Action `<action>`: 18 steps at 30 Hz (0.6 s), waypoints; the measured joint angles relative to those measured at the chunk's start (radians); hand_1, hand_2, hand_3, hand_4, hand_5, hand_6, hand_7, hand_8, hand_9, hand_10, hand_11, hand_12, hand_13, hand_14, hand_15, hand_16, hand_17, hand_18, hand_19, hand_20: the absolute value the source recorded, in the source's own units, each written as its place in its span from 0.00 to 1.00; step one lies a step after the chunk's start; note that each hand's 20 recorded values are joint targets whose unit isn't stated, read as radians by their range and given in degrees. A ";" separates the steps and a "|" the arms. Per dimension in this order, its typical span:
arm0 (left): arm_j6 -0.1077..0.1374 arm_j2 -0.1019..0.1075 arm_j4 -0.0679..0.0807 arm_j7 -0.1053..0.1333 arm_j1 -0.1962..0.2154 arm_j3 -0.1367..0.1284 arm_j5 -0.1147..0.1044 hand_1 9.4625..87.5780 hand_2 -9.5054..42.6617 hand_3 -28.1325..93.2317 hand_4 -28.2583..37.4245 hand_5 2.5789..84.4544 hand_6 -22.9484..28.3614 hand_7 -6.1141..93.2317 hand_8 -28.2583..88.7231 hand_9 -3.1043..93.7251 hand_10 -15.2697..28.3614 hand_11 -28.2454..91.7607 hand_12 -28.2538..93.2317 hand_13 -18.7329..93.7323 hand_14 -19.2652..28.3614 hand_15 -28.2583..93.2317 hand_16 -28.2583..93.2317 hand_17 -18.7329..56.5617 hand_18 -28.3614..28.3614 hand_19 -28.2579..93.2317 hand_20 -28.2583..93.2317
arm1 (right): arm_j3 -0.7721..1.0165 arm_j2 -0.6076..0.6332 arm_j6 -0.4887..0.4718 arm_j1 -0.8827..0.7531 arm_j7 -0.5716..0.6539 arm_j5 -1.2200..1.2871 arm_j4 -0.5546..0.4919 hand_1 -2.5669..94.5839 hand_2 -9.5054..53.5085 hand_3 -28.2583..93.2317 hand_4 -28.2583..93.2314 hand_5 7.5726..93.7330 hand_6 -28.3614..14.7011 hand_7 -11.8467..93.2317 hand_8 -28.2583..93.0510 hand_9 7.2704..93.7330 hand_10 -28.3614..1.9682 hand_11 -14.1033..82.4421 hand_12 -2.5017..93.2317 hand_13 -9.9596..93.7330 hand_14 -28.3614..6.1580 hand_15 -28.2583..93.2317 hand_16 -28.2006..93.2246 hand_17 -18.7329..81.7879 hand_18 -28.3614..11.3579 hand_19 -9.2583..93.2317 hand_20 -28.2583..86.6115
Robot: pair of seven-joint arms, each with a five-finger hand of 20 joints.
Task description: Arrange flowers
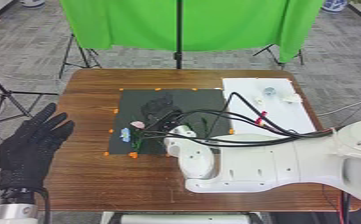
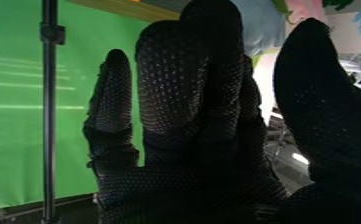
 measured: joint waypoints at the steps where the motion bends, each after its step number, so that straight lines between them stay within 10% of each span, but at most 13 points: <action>1: 0.000 0.000 0.000 0.000 0.000 0.000 0.000 0.17 0.31 0.88 0.03 0.43 0.71 0.13 0.20 0.37 1.00 0.37 0.37 0.34 1.00 0.65 0.16 0.10 0.89 0.65 0.52 | 0.001 0.000 0.000 0.000 -0.004 0.001 -0.002 0.48 0.01 0.82 0.00 0.75 0.70 0.33 0.19 0.91 0.67 0.48 0.21 0.85 0.67 0.75 0.39 0.43 0.19 0.85 0.49; 8: 0.000 0.000 0.000 0.000 0.000 0.002 0.000 0.17 0.31 0.88 0.03 0.43 0.72 0.12 0.20 0.37 1.00 0.35 0.38 0.34 1.00 0.63 0.17 0.10 0.89 0.64 0.52 | 0.002 -0.001 0.003 0.000 -0.017 0.008 -0.008 0.54 0.13 0.84 0.00 0.82 0.71 0.31 0.20 0.93 0.69 0.45 0.21 0.87 0.70 0.72 0.39 0.44 0.20 0.84 0.50; 18: 0.000 0.005 0.001 0.001 -0.004 0.014 -0.001 0.18 0.31 0.88 0.03 0.44 0.74 0.11 0.21 0.37 1.00 0.32 0.39 0.33 1.00 0.59 0.19 0.09 0.89 0.64 0.53 | -0.048 -0.012 0.097 0.021 0.000 -0.006 -0.001 0.51 0.00 0.81 0.00 0.74 0.69 0.42 0.19 0.94 0.76 0.42 0.26 0.89 0.72 0.71 0.40 0.46 0.22 0.84 0.49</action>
